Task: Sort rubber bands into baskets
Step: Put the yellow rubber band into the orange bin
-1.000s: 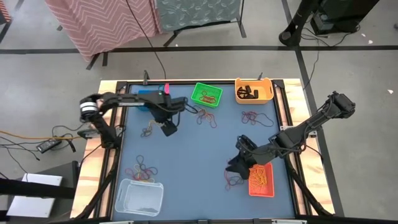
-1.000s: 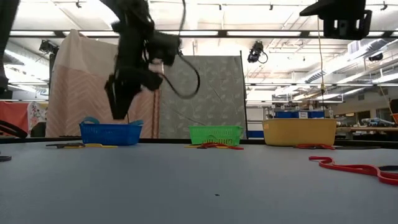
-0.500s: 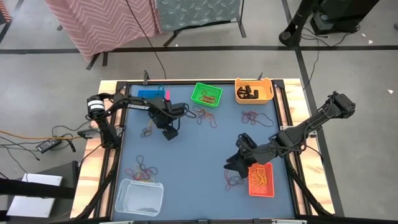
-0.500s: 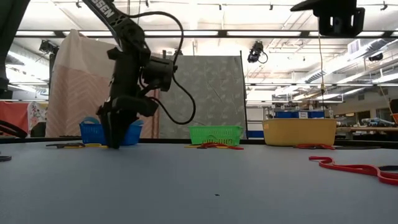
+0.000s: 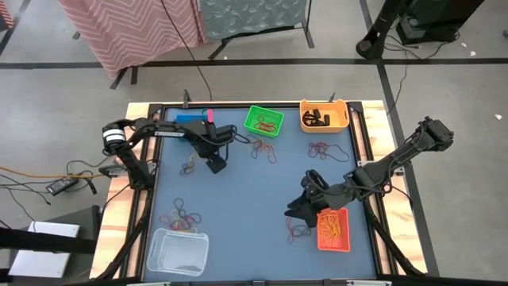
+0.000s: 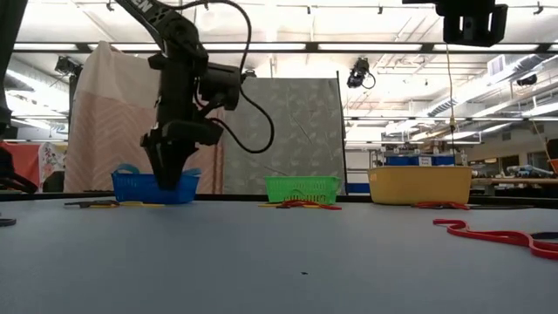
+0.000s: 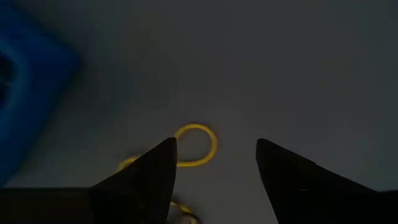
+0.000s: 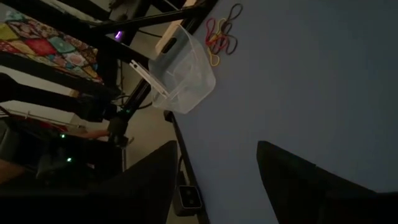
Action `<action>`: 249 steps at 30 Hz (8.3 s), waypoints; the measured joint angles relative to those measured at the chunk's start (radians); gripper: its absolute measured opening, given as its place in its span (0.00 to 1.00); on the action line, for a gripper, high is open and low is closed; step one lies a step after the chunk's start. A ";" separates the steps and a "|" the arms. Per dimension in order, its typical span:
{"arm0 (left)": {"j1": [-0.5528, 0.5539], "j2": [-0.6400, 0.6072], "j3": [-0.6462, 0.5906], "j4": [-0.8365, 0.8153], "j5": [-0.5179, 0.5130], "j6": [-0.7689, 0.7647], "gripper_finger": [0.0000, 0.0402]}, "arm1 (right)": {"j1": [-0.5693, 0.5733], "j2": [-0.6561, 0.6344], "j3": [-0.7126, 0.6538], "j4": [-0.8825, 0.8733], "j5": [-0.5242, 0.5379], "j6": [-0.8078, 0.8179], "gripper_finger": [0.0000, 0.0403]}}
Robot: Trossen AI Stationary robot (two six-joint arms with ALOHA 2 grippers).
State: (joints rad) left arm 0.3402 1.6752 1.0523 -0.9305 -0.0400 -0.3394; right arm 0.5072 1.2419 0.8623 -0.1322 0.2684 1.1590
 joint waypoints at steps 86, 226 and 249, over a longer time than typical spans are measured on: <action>-0.531 0.910 1.214 1.241 0.260 -0.346 0.03 | 0.014 -0.458 0.000 0.580 0.411 -0.919 0.57; -0.922 -0.439 0.259 -0.595 -0.102 -1.049 0.00 | 0.015 -0.442 0.000 0.406 0.311 -0.862 0.57; -0.633 0.327 0.565 0.845 0.042 -0.371 0.00 | 0.015 -0.443 0.000 0.440 0.301 -0.821 0.57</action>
State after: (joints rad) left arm -0.2927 2.0021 1.6169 -0.0853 0.0021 -0.7108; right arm 0.5220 0.7993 0.8623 0.3077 0.5699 0.3381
